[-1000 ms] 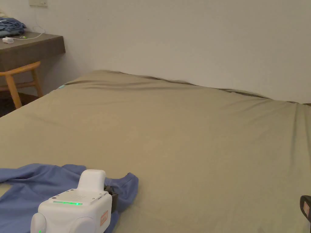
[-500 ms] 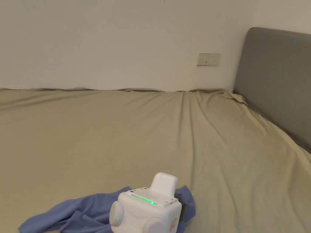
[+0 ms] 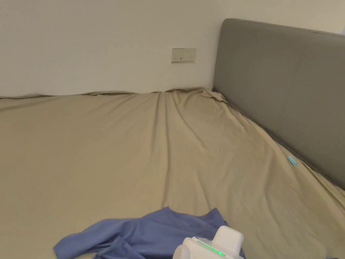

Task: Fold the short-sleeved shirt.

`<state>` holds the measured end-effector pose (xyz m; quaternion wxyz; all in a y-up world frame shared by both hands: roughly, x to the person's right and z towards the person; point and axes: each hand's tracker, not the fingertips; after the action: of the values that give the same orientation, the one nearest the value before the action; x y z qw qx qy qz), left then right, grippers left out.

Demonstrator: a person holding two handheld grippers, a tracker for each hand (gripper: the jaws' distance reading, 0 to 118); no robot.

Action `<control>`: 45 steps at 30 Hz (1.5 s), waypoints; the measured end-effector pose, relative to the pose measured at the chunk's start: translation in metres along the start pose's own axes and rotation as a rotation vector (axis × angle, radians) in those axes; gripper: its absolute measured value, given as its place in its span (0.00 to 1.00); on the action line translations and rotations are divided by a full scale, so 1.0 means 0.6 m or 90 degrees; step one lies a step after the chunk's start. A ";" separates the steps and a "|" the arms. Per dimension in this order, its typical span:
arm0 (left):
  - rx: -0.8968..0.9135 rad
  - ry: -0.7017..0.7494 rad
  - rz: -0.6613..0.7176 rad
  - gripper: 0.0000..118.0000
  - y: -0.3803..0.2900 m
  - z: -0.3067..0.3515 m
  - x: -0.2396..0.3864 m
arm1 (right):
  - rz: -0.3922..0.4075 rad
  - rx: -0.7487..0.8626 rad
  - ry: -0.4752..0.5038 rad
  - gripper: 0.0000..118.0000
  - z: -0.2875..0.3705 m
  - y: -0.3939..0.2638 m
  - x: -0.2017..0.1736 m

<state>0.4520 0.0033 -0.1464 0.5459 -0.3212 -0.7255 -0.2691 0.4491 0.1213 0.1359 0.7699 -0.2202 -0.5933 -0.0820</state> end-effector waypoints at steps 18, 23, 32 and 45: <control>0.248 0.386 0.208 0.00 -0.217 0.579 -0.111 | 0.010 0.015 0.152 0.03 0.016 0.006 -0.118; 0.223 0.444 0.285 0.00 -0.288 0.626 -0.124 | 0.022 0.016 0.181 0.03 0.021 0.007 -0.153; 0.104 0.402 0.445 0.78 -0.324 0.512 -0.310 | 0.061 -0.003 0.208 0.03 0.012 0.013 -0.192; 0.002 0.449 0.406 0.40 -0.394 0.358 -0.441 | 0.119 -0.050 0.205 0.03 -0.047 0.009 -0.247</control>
<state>0.1916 -0.0366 -0.4669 0.8147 -0.4159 -0.3620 -0.1795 0.4342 0.0936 -0.0120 0.8499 -0.2885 -0.4358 -0.0675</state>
